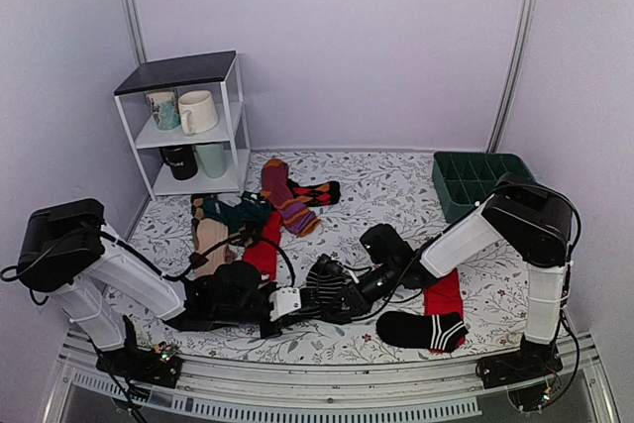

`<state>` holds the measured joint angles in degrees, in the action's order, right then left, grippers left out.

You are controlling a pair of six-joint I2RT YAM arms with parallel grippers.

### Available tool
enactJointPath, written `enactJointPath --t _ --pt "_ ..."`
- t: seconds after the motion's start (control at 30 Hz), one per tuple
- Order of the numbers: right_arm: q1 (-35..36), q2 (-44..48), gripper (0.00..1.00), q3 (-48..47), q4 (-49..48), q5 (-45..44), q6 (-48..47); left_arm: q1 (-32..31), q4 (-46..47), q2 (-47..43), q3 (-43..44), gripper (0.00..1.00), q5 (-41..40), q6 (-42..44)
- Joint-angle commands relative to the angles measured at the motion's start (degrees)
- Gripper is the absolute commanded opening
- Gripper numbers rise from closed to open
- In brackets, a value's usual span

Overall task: Roll the socks
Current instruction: Roll the sock at the center of the board.

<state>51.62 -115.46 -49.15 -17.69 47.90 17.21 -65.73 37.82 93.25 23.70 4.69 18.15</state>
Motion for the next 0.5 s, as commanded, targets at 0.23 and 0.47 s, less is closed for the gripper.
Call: enactJointPath --t 0.23,0.47 --pt "-1.1 -6.2 0.07 2.1 21.3 -7.2 0.5 -1.4 -2.6 4.8 4.0 0.23 -4.7 1.9" --pt "-1.3 -6.6 0.07 1.7 21.4 -6.9 0.5 -1.6 -3.3 6.3 4.4 0.23 -3.5 0.8"
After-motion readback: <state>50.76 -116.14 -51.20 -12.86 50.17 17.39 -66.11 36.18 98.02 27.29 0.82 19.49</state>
